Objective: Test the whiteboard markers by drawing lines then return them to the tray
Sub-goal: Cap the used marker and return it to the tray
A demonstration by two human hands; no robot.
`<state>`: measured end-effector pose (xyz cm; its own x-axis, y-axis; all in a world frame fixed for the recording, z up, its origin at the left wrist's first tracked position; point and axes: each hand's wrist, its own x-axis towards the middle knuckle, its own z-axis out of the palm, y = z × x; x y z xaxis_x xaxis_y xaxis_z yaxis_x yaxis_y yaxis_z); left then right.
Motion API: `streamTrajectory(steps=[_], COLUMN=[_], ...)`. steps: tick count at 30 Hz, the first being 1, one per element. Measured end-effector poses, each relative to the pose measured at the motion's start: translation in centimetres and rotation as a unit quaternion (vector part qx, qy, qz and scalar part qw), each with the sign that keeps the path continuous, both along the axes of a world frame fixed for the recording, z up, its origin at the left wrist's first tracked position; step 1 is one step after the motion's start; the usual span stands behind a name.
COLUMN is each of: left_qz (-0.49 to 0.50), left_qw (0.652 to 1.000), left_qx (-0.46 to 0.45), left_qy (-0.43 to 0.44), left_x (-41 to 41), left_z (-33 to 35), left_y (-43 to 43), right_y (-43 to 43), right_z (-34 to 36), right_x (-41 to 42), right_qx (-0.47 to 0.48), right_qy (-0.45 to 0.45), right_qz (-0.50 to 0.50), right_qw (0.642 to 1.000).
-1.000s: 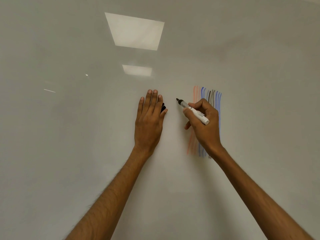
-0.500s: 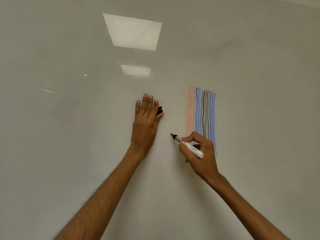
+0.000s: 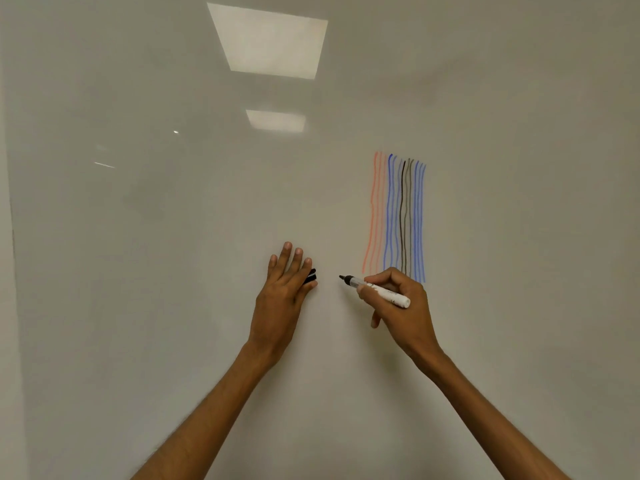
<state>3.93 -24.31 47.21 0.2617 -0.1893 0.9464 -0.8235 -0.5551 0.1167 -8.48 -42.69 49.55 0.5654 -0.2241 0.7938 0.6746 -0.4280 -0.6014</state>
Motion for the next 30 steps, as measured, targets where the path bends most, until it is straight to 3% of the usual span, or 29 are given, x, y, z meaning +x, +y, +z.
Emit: streamTrajectory(steps=[8, 18, 21, 30], left_qz=[-0.016, -0.103, -0.144, -0.144], left_qw=[0.99, 0.945, 0.924, 0.893], left_qx=[-0.031, -0.058, -0.068, -0.047], left_qy=[0.136, 0.304, 0.347, 0.424], left_x=[-4.7, -10.4, -11.9, -14.7], left_z=[-6.8, -14.7, -16.7, -21.5], left_y=[2.0, 3.4, 3.8, 4.7], right_y=[1.0, 2.6, 3.0, 3.9], right_z=[-6.2, -15.7, -17.8, -22.1], right_x=[-1.9, -5.0, -6.0, -7.6], right_qx=[0.125, 0.27, 0.299, 0.303], right_qy=[0.129, 0.263, 0.283, 0.341], right_qz=[0.05, 0.094, 0.091, 0.093], right_qw=[0.982, 0.921, 0.907, 0.885])
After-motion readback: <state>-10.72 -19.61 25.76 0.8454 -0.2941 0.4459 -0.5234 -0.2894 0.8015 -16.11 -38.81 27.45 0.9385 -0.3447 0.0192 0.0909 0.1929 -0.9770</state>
